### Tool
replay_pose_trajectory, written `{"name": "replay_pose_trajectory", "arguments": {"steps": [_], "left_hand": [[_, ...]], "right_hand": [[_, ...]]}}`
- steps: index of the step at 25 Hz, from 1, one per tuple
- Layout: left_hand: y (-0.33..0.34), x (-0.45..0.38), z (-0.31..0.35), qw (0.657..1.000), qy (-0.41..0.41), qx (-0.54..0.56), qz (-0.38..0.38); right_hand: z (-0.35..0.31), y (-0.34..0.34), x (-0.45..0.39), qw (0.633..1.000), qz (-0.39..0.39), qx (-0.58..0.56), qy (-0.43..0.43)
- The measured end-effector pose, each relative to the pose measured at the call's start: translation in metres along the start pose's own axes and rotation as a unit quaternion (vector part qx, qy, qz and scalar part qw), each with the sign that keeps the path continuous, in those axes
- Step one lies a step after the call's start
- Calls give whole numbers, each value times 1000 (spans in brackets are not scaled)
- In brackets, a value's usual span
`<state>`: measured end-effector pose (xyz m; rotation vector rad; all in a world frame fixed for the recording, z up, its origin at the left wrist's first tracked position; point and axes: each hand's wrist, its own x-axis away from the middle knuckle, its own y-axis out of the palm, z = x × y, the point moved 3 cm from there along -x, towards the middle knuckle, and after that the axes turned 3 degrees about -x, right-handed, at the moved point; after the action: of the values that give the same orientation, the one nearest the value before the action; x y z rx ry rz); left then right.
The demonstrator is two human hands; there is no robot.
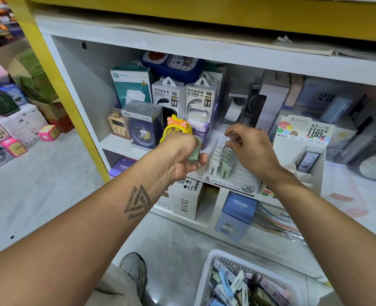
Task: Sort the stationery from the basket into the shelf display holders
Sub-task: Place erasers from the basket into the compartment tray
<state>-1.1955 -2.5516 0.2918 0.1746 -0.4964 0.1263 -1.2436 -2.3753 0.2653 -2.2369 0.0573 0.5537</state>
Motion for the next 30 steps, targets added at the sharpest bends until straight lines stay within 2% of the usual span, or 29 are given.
{"name": "replay_pose_trajectory", "arguments": {"steps": [6, 11, 12, 14, 16, 17, 21, 24, 26, 28, 29, 30], "left_hand": [[2, 1, 0, 1000, 2, -4, 3], [4, 1, -2, 999, 4, -36, -1], [5, 2, -2, 999, 5, -41, -8], [9, 3, -2, 999, 12, -38, -20], [13, 2, -1, 999, 25, -33, -17], [15, 1, -1, 999, 33, -27, -13], [30, 1, -1, 997, 62, 38, -35], [43, 6, 0, 987, 106, 76, -93], [45, 5, -1, 986, 137, 35, -87], [40, -3, 0, 973, 193, -126, -19], [38, -5, 1, 939, 233, -254, 11], [37, -6, -1, 885, 267, -380, 20]], "right_hand": [[0, 8, -3, 997, -44, 63, -10], [-6, 14, -1, 982, -139, 125, -23], [-9, 10, -1, 986, -132, 101, -19], [-14, -1, 0, 993, -102, -52, 38], [-18, -12, 3, 945, -107, -275, 141], [-20, -16, 7, 914, -120, -341, 184], [-19, -27, 23, 829, -195, -447, 273], [-10, -40, 24, 798, -147, -519, 269], [1, -51, 18, 812, -67, -521, 256], [12, -61, 12, 875, 27, -430, 220], [15, -65, 11, 909, 64, -362, 195], [17, -66, 10, 937, 86, -295, 168]]}}
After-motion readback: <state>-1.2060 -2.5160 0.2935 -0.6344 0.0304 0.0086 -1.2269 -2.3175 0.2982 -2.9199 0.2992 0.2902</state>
